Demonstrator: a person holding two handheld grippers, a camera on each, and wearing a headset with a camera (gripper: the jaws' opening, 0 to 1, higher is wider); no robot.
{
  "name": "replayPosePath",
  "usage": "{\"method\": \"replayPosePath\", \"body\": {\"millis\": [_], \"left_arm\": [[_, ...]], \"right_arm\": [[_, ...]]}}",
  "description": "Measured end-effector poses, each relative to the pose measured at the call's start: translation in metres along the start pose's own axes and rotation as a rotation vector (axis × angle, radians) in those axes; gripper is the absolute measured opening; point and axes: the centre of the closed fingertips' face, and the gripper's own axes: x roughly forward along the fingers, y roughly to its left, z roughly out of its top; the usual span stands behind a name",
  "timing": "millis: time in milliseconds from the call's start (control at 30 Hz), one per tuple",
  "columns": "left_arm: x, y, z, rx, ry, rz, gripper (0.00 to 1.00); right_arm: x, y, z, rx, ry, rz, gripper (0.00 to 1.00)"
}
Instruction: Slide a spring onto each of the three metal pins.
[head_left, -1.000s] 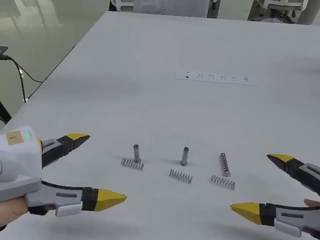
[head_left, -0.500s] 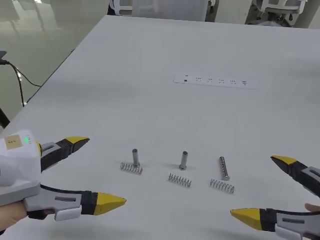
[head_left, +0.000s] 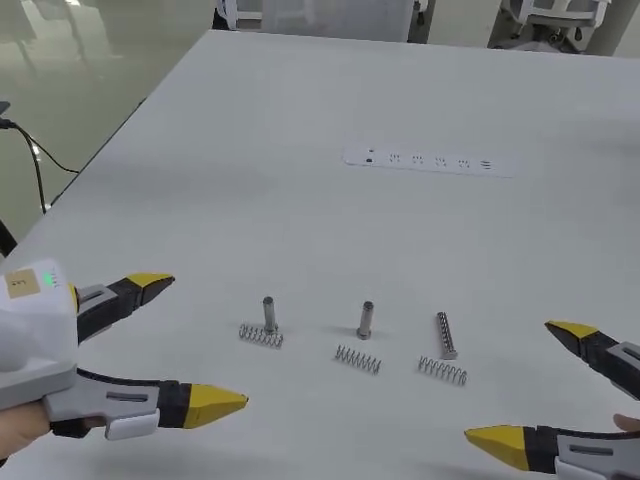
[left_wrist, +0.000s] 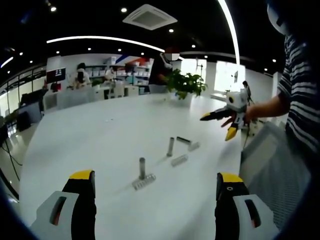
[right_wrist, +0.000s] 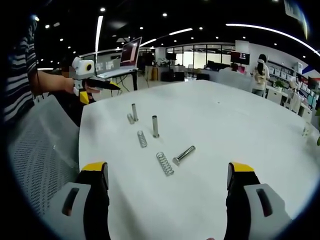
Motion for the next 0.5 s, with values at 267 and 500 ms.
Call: {"method": "replayPosePath", "body": {"millis": [267,500], "left_arm": [[-0.0001,-0.0018,-0.0006,-0.002,-0.001,-0.002,0.98],[-0.0022,-0.0014,-0.0053,-0.009,0.003,0.004,0.98]], "right_arm": [[-0.0012,0.0017,0.0005,0.01,-0.002,0.003,0.99],[-0.0008,0.0038,0.0014,0.022,0.006,0.013,0.97]]}}
